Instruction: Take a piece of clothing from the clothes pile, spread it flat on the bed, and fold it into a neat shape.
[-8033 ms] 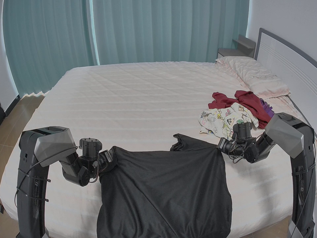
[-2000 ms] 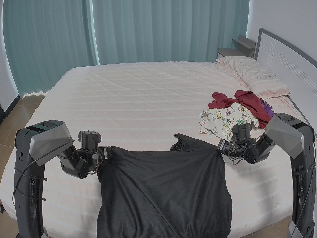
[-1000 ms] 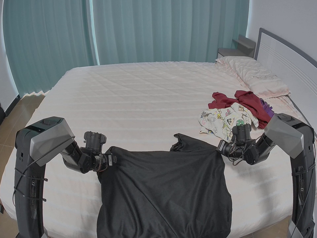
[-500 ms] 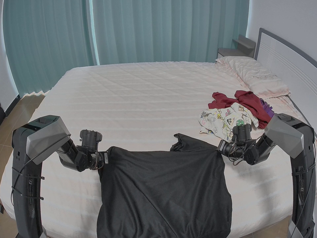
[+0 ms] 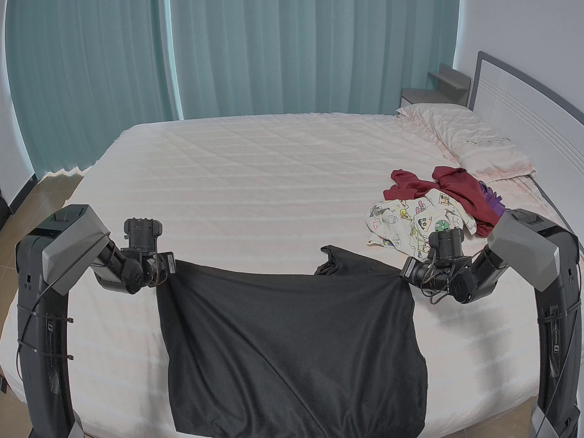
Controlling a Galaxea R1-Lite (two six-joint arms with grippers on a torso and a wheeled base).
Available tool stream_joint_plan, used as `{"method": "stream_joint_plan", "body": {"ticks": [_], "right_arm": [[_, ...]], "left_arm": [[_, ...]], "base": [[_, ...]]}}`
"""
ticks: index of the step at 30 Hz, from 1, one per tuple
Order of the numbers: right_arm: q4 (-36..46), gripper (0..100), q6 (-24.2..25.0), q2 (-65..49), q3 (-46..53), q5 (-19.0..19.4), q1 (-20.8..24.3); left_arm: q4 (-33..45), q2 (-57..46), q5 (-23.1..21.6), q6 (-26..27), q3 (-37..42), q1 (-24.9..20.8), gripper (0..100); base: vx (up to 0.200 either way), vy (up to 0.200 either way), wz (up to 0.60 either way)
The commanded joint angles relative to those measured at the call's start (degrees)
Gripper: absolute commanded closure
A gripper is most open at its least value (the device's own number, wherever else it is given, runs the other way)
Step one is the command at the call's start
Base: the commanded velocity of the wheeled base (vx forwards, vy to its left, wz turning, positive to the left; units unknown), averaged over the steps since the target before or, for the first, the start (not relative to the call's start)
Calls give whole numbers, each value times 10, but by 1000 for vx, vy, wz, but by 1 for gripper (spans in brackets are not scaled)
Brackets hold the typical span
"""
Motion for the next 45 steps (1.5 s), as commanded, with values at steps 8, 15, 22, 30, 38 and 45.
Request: {"method": "stream_joint_plan", "body": {"ticks": [8,15,22,30,38,45], "right_arm": [[-45,100,-1,17,-8,-11,-3],[-37,100,-5,22,-4,-18,0],[-45,0,-7,29,-1,-16,3],[-42,0,-5,11,5,-15,-1],[-47,0,3,-94,128,-11,-14],[-98,0,29,-198,296,-12,2]], "left_arm": [[0,80,19,-1,-96,25,100],[4,106,20,1,-109,23,100],[0,122,20,-1,-118,21,0],[-1,102,18,-21,-100,23,0],[-4,-83,-59,-52,89,36,0],[-74,-201,-110,-132,294,24,0]], "base": [[0,0,0],[0,0,0],[0,0,0],[0,0,0],[0,0,0],[0,0,0]]}}
